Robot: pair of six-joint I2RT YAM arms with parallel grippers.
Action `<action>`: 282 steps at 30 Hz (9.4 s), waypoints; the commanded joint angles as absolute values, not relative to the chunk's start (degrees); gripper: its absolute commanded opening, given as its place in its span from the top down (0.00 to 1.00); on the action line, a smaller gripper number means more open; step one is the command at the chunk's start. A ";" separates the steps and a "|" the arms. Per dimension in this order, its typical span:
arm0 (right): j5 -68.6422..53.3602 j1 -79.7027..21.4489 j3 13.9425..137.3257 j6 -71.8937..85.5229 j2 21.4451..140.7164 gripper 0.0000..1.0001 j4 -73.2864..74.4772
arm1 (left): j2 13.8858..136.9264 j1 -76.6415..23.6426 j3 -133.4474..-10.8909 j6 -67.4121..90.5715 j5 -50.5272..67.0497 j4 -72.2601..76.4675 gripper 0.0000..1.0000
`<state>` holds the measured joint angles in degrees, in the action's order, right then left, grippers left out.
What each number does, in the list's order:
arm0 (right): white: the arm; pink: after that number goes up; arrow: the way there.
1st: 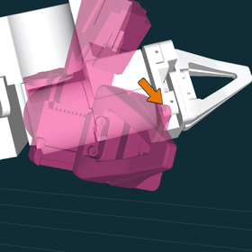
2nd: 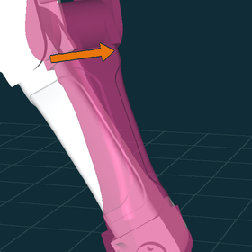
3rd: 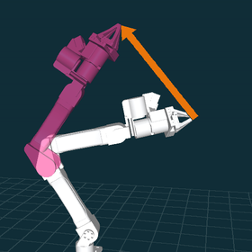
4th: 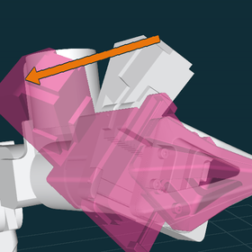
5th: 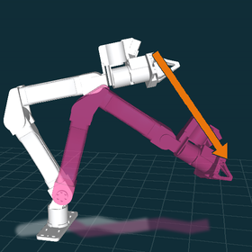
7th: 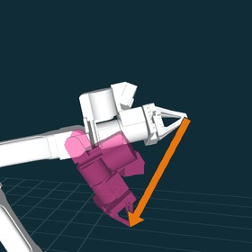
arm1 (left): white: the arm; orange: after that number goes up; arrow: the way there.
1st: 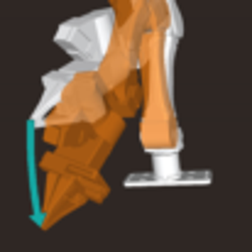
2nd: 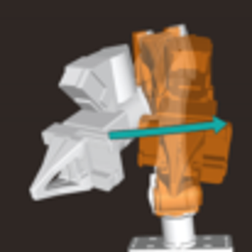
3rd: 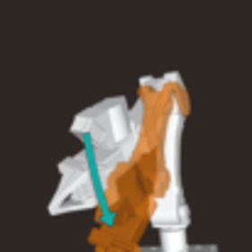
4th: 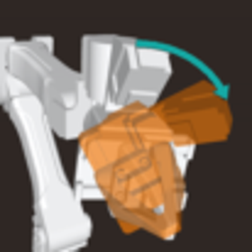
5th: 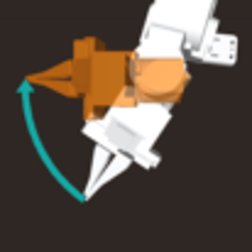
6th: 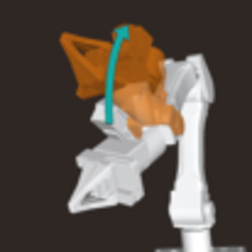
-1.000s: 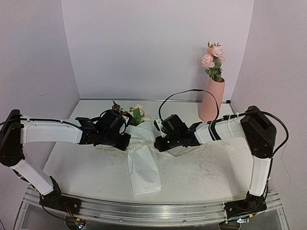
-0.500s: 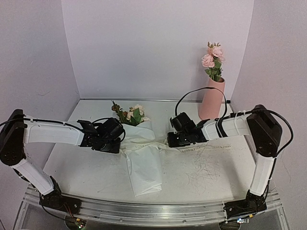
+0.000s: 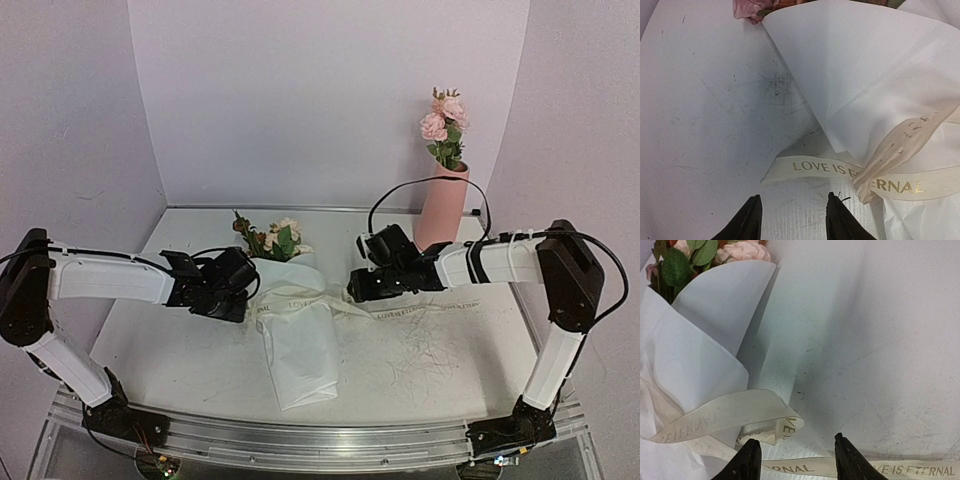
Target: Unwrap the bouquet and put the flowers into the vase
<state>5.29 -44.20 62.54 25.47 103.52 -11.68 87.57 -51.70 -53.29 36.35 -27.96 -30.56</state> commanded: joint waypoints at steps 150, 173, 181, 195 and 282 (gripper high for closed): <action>16.59 -38.87 57.68 30.13 97.03 0.32 -7.81 | 72.99 -38.04 -39.59 49.75 -25.88 -25.72 0.31; -26.39 -39.11 63.44 7.13 104.65 0.52 -16.52 | 84.18 -40.78 -53.55 30.29 -7.01 -12.85 0.31; -29.01 -39.11 65.68 7.14 110.35 0.52 -17.96 | 87.92 -40.77 -53.85 34.04 -8.43 -11.19 0.33; -31.39 -39.01 68.63 7.75 115.52 0.61 -18.84 | 94.21 -39.78 -55.79 33.40 -9.20 -9.08 0.35; 3.40 -44.38 59.00 33.09 96.42 0.40 -4.83 | 72.06 -43.83 -51.14 31.46 -14.91 -9.12 0.29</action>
<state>-0.99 -44.07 60.82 30.25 96.53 -6.32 75.22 -43.84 -50.39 31.44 -11.03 -11.40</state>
